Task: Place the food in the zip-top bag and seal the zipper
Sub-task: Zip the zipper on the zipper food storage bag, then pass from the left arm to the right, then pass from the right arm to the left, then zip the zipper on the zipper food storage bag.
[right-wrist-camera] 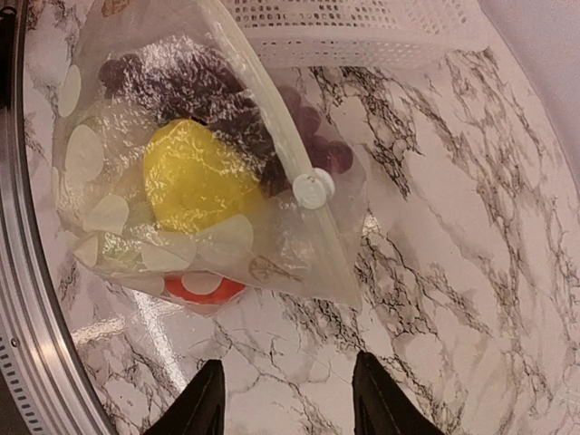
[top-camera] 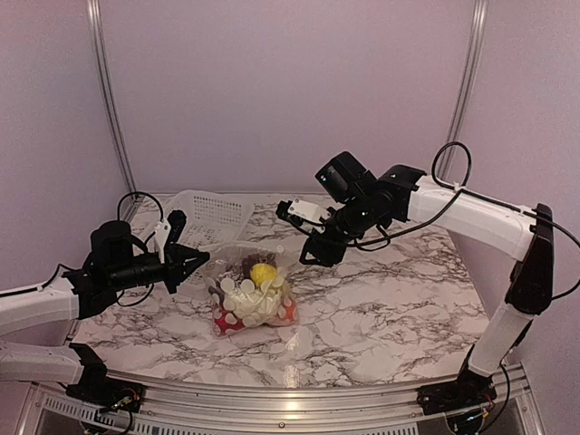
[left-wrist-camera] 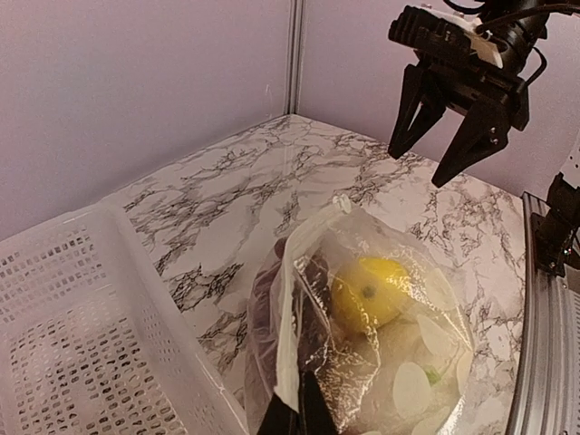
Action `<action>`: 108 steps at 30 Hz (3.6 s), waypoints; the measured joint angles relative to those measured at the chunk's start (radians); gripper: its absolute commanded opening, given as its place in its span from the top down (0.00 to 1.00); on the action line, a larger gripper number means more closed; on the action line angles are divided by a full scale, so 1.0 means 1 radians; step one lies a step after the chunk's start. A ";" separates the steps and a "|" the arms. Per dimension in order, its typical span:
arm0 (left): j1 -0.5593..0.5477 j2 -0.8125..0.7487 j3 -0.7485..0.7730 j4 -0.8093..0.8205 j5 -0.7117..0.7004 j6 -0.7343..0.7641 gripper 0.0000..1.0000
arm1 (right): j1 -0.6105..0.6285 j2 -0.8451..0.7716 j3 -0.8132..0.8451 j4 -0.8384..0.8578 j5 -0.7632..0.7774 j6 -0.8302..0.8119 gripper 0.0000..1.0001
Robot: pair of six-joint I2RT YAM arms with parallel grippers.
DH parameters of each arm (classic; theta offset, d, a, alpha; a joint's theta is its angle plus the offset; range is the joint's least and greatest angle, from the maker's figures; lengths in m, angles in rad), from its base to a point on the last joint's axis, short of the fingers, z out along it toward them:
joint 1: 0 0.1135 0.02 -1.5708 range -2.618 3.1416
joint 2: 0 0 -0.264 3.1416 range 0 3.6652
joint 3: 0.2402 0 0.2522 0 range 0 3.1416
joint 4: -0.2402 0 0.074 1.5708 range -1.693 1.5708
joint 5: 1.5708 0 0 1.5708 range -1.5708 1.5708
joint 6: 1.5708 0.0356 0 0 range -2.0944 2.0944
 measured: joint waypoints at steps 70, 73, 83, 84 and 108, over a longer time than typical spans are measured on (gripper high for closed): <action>-0.200 0.346 0.529 -0.455 0.052 0.149 0.67 | 0.046 0.069 0.089 0.002 -0.190 -0.072 1.00; -0.204 0.362 0.529 -0.446 0.052 0.171 0.78 | 0.046 0.069 0.084 0.002 -0.188 -0.071 1.00; -0.209 0.394 0.531 -0.444 0.067 0.249 1.00 | 0.046 0.066 0.060 0.007 -0.174 -0.071 0.79; -0.211 0.394 0.531 -0.444 0.067 0.253 1.00 | 0.046 0.064 0.059 0.009 -0.174 -0.068 0.73; -0.224 0.393 0.533 -0.450 0.092 0.254 1.00 | 0.035 0.051 0.033 0.071 -0.257 -0.054 0.83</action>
